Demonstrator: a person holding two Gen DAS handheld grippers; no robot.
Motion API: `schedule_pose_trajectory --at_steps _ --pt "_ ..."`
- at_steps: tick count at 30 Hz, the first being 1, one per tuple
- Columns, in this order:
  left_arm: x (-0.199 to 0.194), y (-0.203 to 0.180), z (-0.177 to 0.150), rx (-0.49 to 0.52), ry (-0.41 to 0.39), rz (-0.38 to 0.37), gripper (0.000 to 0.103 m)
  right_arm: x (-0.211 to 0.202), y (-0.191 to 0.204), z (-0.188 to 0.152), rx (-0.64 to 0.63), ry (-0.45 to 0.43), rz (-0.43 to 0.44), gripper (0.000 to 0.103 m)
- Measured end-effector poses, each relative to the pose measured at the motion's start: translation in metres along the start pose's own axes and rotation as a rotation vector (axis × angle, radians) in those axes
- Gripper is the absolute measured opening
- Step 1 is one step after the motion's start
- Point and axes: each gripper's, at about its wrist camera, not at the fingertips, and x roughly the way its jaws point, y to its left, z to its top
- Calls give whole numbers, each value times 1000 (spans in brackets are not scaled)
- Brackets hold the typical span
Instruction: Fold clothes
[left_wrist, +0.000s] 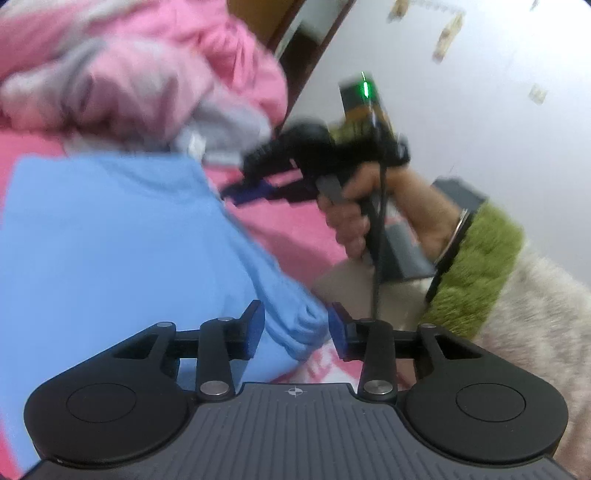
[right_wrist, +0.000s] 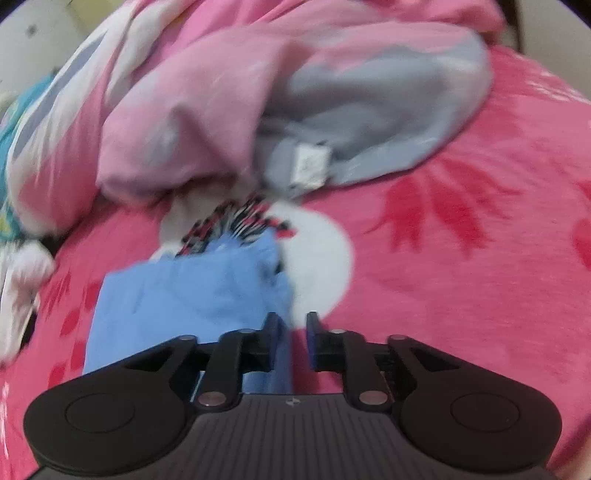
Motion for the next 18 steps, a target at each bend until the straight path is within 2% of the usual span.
schedule_pose_trajectory --at_steps 1,3,5,6,7,9,12,14,18 --pt "-14 1 0 1 -23 0 50 -11 -1 -1 -1 -25 -14 18" --pt "-44 8 -1 -13 -53 22 54 -42 1 -8 4 -73 -19 20" --pt "-74 19 -6 -37 -70 63 56 -73 5 -19 18 -109 12 30" --pt "-86 26 -11 -55 -74 92 57 -89 9 -31 25 -120 32 42" --pt "-96 34 -16 -84 -77 125 58 -104 12 -43 32 -131 53 50" --pt "-107 55 -25 -181 -73 178 59 -133 21 -71 54 -151 87 51" --pt "-109 86 -37 -362 -75 247 58 -158 27 -123 157 -136 138 62" --pt "-106 98 -43 -432 -84 257 58 -157 27 -155 238 -97 158 62" --pt "-82 116 -47 -562 -59 158 57 -130 22 -194 406 -32 150 63"
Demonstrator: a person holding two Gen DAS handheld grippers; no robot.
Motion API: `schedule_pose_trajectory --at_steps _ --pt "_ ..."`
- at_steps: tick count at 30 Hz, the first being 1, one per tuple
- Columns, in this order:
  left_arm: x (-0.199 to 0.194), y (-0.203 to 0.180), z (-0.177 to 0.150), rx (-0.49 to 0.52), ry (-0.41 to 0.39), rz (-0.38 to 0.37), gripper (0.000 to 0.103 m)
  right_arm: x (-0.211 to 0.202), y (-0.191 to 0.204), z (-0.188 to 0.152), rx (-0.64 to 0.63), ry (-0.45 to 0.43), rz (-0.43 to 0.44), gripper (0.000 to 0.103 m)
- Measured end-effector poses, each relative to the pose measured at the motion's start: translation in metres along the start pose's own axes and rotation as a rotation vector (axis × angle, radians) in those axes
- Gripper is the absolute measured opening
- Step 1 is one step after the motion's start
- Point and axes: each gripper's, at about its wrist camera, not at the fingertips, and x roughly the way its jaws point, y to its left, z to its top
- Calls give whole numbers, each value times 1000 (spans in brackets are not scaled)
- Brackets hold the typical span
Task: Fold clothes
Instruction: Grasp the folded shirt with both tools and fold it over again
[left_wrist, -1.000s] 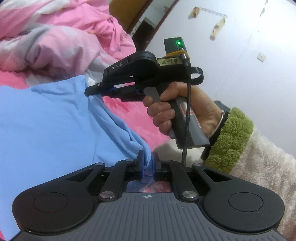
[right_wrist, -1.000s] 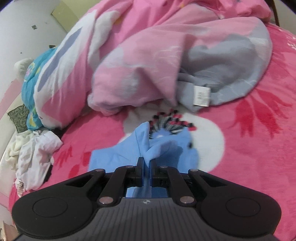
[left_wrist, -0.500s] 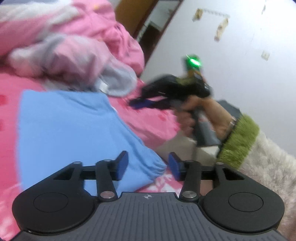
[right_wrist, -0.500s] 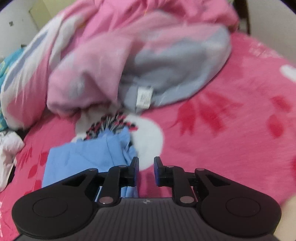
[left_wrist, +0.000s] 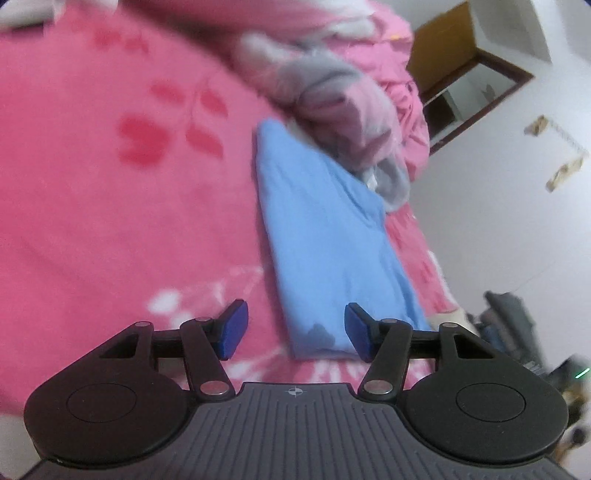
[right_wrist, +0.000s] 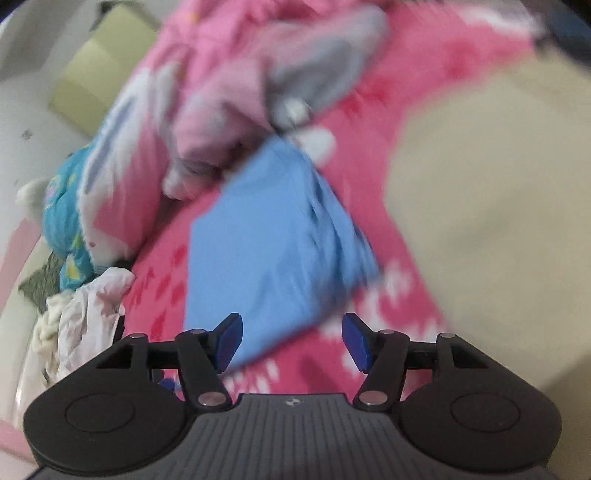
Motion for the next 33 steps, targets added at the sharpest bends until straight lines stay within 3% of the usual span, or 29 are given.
schedule_pose_trajectory --at_steps 5,8,9,10,11,13,18,22,26,29,31,32,33 --pt "23 4 7 -72 12 -62 45 28 -15 7 157 -93 38 66" --pt "38 0 6 -43 41 -94 28 45 -15 16 198 -148 48 64" --pt "42 1 6 -52 48 -97 10 51 -15 17 186 -167 43 55" --pt "45 4 6 -73 52 -95 6 55 -14 17 182 -184 27 32" --pt "45 8 6 -103 47 -104 5 59 -14 17 181 -201 11 18" --pt "31 9 7 -135 14 -120 4 61 -17 14 223 -206 27 10" --pt "-30 7 11 -133 -38 -173 4 28 4 -9 200 -192 97 8" --pt "-97 9 -8 -63 -25 -175 4 -13 21 -53 180 -145 161 8" --pt "-157 21 -51 -13 11 -117 4 -51 24 -119 154 -62 183 9" --pt "-170 33 -81 102 48 23 7 -61 22 -157 61 2 141 15" --pt "-175 35 -92 141 27 72 12 -65 14 -168 24 7 65 22" --pt "-180 35 -94 136 7 65 15 -73 8 -169 29 2 78 24" --pt "-185 34 -94 137 -19 66 24 -84 3 -168 50 -9 92 34"
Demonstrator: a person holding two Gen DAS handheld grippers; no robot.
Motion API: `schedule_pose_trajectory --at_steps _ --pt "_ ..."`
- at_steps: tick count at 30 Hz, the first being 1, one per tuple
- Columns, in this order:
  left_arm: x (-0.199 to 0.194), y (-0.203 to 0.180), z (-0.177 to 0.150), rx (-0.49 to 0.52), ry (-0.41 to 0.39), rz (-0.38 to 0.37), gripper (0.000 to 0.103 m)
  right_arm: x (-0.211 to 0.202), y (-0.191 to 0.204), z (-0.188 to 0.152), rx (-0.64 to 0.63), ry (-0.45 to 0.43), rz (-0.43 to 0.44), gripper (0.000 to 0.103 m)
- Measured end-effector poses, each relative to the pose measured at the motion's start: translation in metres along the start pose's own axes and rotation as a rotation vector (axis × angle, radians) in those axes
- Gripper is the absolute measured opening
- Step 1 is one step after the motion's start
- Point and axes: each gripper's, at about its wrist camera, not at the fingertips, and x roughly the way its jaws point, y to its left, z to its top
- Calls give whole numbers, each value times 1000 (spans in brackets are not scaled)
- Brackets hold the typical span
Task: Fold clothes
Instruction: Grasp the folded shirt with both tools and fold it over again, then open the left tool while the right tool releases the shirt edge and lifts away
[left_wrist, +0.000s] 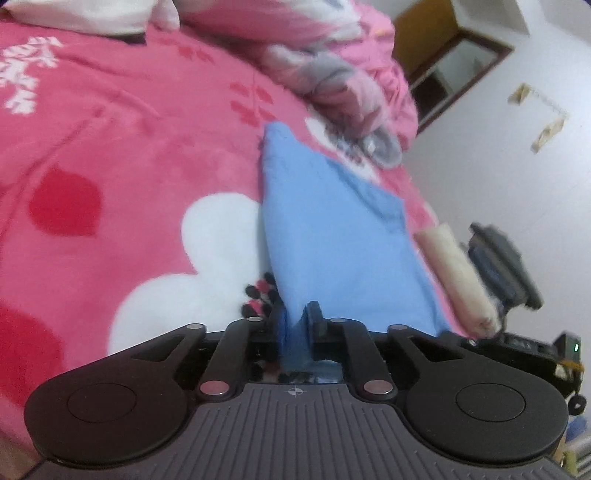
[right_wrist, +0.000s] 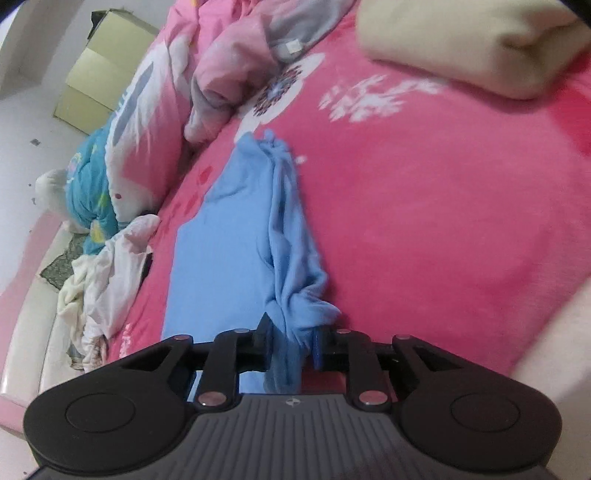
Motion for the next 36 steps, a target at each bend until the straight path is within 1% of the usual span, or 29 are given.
schedule_pose_trajectory --at_steps 1,3,5,8,10,12,13,15,16,17,18,19,20,21,22,23,24,25,27,28,29,31,34,36 --pt "-7 -2 0 4 -29 8 29 -14 -3 2 10 -31 1 40" --pt "-19 -10 2 40 -96 35 29 -43 -6 4 -23 -120 -27 41" --pt "-25 -25 2 116 -121 45 33 -65 -8 5 -53 -189 -68 42" --pt "-13 -65 0 303 -99 17 36 -70 -12 2 -59 -171 -18 42" --pt "4 -95 -9 455 -62 -19 41 -61 -12 -3 -79 -163 -16 42" --pt "24 -124 -28 633 -36 -40 50 -51 -12 -8 -100 -157 -16 41" --pt "34 -139 -38 725 -24 -48 51 -45 -16 -8 -92 -159 -7 41" --pt "54 -163 -58 893 2 -64 52 -31 -25 -2 -66 -140 26 40" --pt "65 -171 -66 952 20 -68 52 -28 -28 -1 -60 -127 44 39" --pt "75 -176 -71 990 31 -66 52 -23 -29 0 -68 -105 66 39" --pt "83 -179 -76 1018 39 -60 52 -18 -30 1 -78 -82 87 38" --pt "91 -183 -81 1046 47 -55 51 -12 -30 1 -91 -59 108 35" --pt "96 -184 -85 1068 51 -50 51 -7 -31 1 -97 -46 114 33" --pt "101 -185 -88 1081 53 -44 49 -2 -32 1 -102 -35 117 19" --pt "104 -183 -88 1088 56 -36 41 0 -36 1 -84 -27 124 5" --pt "106 -182 -87 1089 58 -28 37 1 -40 0 -63 -19 131 4" --pt "105 -180 -86 1076 59 -29 34 0 -46 0 -31 -14 164 3" --pt "103 -177 -84 1056 59 -35 25 -2 -51 -1 -8 -12 191 3" --pt "96 -172 -79 1001 63 -52 15 -6 -62 -2 38 -7 236 3" --pt "93 -169 -75 951 66 -65 15 -4 -70 -3 75 1 252 3" --pt "92 -166 -69 897 67 -79 12 0 -79 -5 122 13 275 3" --pt "90 -161 -58 796 67 -99 8 2 -85 -6 161 12 308 3" --pt "83 -159 -38 677 35 -135 5 1 -80 -6 141 15 315 3" --pt "79 -163 -26 617 5 -175 5 -1 -78 -7 133 17 311 3"
